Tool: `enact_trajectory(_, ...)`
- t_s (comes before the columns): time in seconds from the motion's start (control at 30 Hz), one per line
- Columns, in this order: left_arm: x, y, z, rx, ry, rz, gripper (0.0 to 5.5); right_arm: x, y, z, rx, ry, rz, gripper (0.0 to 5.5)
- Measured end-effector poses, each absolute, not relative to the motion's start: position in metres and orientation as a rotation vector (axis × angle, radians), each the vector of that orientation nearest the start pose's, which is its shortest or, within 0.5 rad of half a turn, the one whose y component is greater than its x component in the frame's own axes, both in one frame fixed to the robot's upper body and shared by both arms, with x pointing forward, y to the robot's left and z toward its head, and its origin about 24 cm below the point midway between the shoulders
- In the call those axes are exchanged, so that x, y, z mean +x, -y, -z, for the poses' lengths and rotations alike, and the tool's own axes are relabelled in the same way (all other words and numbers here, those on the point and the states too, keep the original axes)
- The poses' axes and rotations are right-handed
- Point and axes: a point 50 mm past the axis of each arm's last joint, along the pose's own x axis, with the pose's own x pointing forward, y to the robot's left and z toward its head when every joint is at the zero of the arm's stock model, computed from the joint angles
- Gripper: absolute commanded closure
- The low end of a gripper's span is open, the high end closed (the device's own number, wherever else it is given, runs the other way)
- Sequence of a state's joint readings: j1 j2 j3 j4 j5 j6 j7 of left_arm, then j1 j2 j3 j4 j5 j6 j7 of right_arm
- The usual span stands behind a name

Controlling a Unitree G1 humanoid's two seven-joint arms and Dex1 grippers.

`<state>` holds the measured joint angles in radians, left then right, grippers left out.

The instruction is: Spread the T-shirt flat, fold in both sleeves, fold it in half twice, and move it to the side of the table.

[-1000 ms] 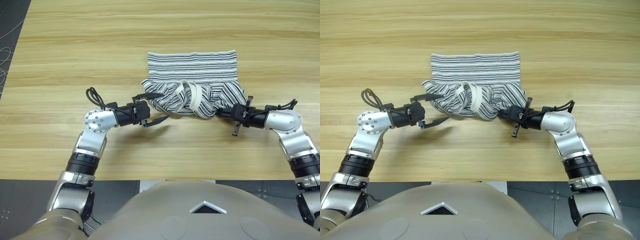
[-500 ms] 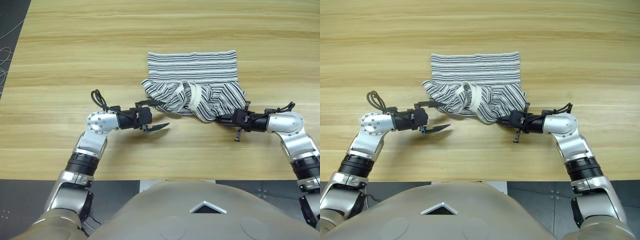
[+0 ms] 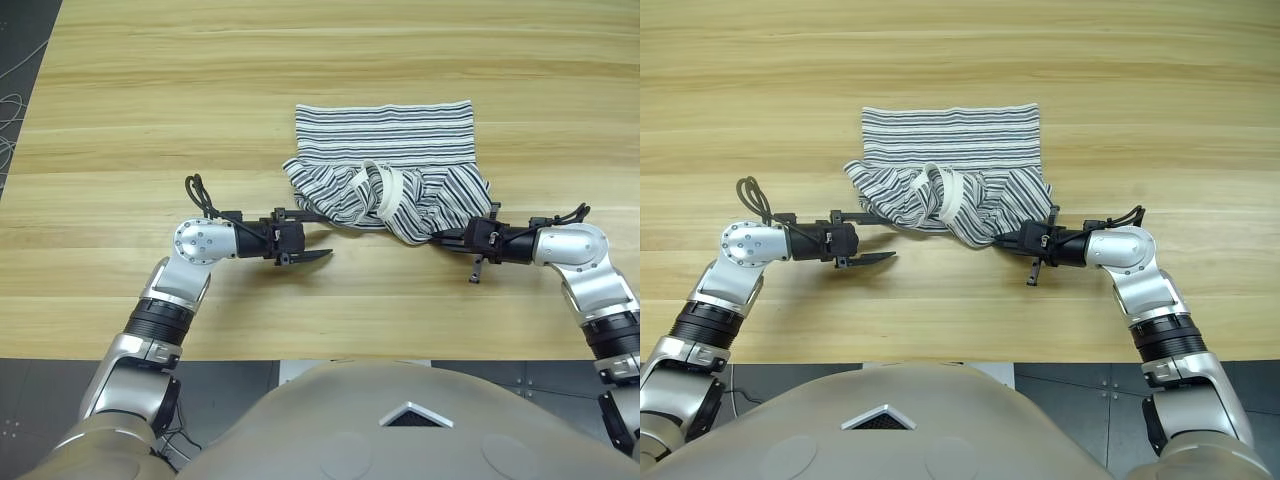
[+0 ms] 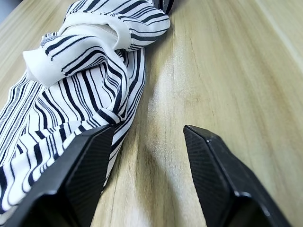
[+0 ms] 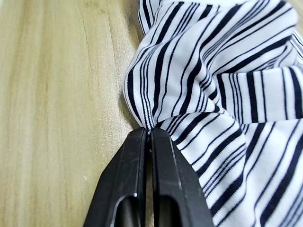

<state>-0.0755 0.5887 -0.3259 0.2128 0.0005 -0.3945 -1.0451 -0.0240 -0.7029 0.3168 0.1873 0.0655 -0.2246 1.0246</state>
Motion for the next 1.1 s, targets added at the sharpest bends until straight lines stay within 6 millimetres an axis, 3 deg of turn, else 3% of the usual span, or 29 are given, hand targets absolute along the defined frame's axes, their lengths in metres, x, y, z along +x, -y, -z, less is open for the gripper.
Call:
enact_trajectory(0.4,0.219,-0.163,-0.028,0.592,-0.109,1.403,2.76,0.210,0.201,-0.011,-0.562,-0.387,-1.293,5.40)
enact_trajectory(0.6,0.227,-0.157,-0.014,0.614,-0.139,1.365,2.76,0.210,0.200,-0.011,-0.561,-0.386,-1.293,5.40)
enact_trajectory(1.07,0.236,-0.154,-0.010,0.589,-0.124,1.343,2.76,0.209,0.200,-0.011,-0.557,-0.383,-1.288,5.40)
enact_trajectory(1.1,0.236,-0.154,-0.011,0.589,-0.122,1.342,2.96,0.209,0.200,-0.011,-0.557,-0.383,-1.288,5.40)
